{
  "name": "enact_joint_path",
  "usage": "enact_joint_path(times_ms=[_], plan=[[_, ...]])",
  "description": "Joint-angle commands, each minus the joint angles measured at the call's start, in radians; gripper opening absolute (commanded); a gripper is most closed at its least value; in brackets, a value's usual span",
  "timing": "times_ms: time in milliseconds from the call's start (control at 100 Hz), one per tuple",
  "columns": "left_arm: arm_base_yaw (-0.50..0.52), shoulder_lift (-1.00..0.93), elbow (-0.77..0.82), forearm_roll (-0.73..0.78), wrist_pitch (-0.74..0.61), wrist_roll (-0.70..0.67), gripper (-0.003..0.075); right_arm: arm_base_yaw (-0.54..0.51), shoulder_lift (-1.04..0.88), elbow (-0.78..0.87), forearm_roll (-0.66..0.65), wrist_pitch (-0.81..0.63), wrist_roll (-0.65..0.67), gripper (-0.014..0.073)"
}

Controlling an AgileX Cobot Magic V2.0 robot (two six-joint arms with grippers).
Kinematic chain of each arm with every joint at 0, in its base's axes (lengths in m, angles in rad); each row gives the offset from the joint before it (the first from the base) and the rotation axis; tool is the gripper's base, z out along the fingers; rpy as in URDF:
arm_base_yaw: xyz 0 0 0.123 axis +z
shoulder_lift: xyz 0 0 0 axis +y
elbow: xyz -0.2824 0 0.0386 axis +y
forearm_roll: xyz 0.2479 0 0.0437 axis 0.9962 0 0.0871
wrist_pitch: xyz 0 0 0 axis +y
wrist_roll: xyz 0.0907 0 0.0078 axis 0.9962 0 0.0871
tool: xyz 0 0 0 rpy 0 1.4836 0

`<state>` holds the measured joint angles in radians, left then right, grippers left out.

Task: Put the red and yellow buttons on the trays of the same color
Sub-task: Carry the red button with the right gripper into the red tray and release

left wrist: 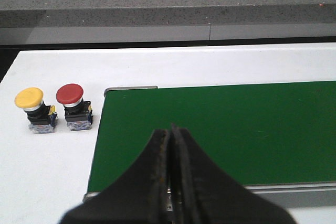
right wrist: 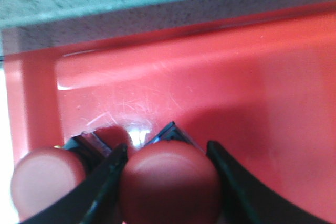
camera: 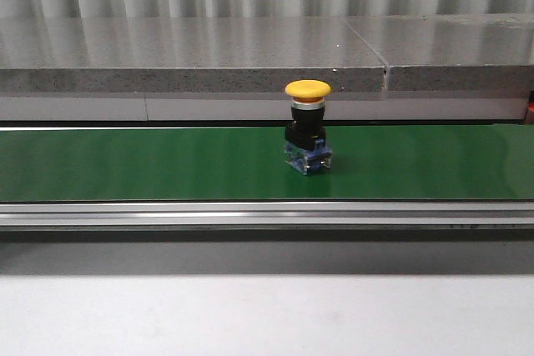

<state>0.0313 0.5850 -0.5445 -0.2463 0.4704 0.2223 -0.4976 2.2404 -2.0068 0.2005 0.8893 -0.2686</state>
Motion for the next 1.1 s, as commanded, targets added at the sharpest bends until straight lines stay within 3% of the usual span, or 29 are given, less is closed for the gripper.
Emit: enact_joint_path(times_ms=[0,490,560,680,740,1090], plan=[[-0.005,0.001,-0.028,-0.018,-0.081,0.003,-0.0020,-0.005,-0.054,-0.037,0.009,-0.054,-0.007,0.0192],[-0.005,0.001,-0.028,-0.018,-0.081,0.003,-0.0020,-0.005,-0.007,-0.037,0.009,-0.068,-0.007,0.0209],[-0.005,0.001,-0.028,-0.018,-0.081,0.003,-0.0020,-0.005,-0.007,-0.037,0.009,-0.069,-0.007,0.0275],[-0.005,0.001,-0.028,-0.018,-0.081,0.003,-0.0020,-0.005,-0.007,-0.037,0.009,-0.071,-0.007,0.0495],[-0.005,0.001,-0.028,-0.018,-0.081,0.003,-0.0020,-0.005,-0.007,-0.037,0.009,-0.073,-0.007,0.0563],[-0.005,0.001,-0.028,-0.018,-0.081,0.003,-0.0020,-0.007,-0.042,-0.139,-0.018,-0.028,-0.007,0.0581]])
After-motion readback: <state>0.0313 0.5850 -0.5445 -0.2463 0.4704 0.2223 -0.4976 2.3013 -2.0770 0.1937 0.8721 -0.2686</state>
